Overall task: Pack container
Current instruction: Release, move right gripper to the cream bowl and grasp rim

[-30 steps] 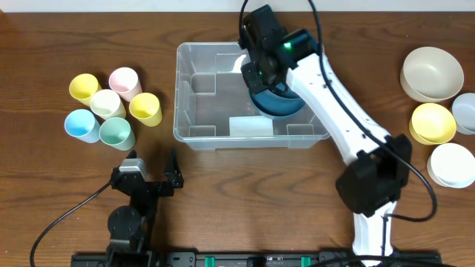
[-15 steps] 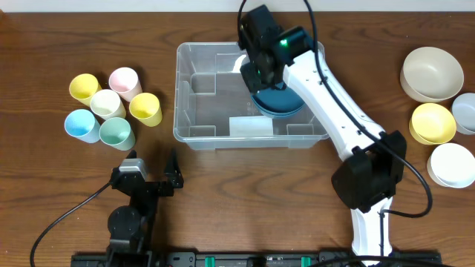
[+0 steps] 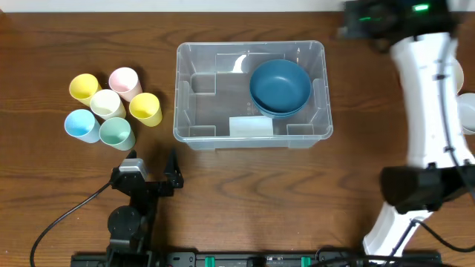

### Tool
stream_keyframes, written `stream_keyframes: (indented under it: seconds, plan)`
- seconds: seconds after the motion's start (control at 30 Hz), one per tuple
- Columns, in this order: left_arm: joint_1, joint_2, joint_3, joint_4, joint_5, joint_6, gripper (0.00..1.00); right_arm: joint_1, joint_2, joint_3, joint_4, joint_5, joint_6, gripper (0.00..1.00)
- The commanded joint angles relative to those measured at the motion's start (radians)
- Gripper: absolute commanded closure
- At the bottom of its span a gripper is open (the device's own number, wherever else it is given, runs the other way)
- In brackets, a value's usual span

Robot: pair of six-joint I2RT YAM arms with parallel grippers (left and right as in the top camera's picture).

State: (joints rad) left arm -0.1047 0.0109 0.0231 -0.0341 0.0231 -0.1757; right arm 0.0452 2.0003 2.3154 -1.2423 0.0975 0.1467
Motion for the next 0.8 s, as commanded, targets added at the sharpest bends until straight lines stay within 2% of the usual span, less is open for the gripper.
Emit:
stream_keyframes:
  seconds: [0.0, 0.13, 0.4, 0.77]
  plan:
    - [0.006, -0.005, -0.019, -0.037, -0.015, 0.018, 0.02, -0.120, 0.038, -0.011, -0.006, -0.027, 0.059, 0.40]
    - [0.006, -0.005, -0.019, -0.037, -0.014, 0.017, 0.02, -0.210, 0.097, -0.012, -0.010, -0.064, 0.059, 0.42]
    - [0.006, -0.005, -0.019, -0.038, -0.015, 0.017, 0.02, -0.268, 0.226, -0.012, 0.001, -0.003, 0.050, 0.41]
    - [0.006, -0.005, -0.019, -0.038, -0.015, 0.018, 0.02, -0.307, 0.370, -0.012, 0.047, -0.008, -0.076, 0.36]
